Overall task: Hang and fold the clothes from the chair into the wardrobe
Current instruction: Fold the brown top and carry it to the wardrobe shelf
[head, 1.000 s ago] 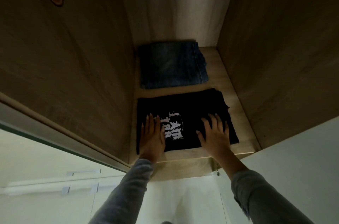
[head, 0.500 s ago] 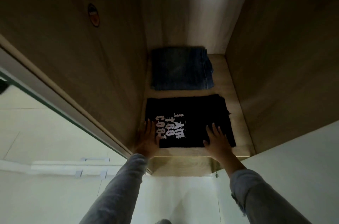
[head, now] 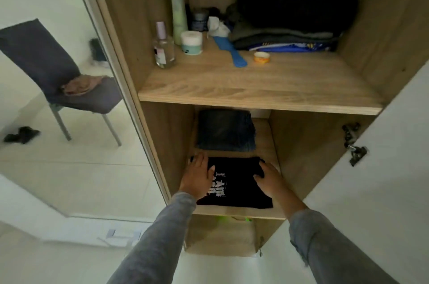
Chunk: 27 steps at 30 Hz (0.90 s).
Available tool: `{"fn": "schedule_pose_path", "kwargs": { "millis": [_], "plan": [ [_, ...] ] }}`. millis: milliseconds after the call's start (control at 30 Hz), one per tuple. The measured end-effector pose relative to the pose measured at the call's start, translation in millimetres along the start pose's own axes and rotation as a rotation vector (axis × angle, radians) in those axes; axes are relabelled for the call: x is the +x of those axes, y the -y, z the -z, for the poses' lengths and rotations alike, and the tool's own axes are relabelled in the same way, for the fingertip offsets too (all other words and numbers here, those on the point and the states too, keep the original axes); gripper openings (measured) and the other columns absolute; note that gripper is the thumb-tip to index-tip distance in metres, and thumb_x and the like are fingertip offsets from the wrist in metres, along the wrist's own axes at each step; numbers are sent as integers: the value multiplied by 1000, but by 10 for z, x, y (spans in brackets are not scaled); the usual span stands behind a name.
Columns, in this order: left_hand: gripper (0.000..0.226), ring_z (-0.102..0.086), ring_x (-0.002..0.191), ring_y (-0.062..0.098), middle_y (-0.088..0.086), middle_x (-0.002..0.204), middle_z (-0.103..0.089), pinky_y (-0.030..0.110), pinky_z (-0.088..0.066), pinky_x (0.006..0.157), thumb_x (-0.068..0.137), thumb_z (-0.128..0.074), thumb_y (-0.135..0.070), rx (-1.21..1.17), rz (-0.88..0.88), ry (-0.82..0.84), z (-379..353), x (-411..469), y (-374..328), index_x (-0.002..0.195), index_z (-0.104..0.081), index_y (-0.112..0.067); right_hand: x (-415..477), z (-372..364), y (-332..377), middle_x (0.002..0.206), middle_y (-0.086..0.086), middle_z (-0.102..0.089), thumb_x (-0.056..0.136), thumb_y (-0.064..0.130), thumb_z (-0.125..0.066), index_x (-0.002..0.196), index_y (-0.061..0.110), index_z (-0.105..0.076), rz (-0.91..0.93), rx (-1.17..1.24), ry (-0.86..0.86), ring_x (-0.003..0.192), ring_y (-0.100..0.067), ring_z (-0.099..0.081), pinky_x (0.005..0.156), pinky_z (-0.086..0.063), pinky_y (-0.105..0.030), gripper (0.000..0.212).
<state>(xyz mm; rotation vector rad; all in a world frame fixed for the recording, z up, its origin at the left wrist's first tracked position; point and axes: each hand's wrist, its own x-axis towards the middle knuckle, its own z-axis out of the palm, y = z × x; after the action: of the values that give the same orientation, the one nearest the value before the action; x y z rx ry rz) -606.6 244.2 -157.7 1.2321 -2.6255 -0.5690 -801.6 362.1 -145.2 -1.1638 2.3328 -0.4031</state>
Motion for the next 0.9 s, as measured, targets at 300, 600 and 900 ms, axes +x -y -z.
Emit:
{"fn": "schedule_pose_path", "kwargs": {
  "millis": [300,600,900],
  "plan": [
    [59,-3,146,18,6,159,-8,31,-2,117,102,-26,-40,-91,22,-83,795,-976,-61,150,-13,-9,-860,114,731,157,-9,-16,98,26,-46,149,11,-21,133,81,-68,144,-25,-17,114,-19,-32,59],
    [57,-1,146,14,2,159,-5,29,-1,117,102,-25,-39,-134,280,-192,1316,-3283,775,150,-12,-12,-2410,-986,1713,151,-7,-29,98,26,-46,147,10,-28,335,110,102,140,-25,-26,113,-26,-36,54],
    [57,-5,146,18,7,159,-7,32,-3,116,102,-24,-38,-39,777,-401,1944,-6254,1809,150,-13,-8,-4264,-2262,3227,154,-7,-26,98,24,-46,146,9,-29,725,24,358,142,-21,-24,113,-19,-28,53]
  ]
}}
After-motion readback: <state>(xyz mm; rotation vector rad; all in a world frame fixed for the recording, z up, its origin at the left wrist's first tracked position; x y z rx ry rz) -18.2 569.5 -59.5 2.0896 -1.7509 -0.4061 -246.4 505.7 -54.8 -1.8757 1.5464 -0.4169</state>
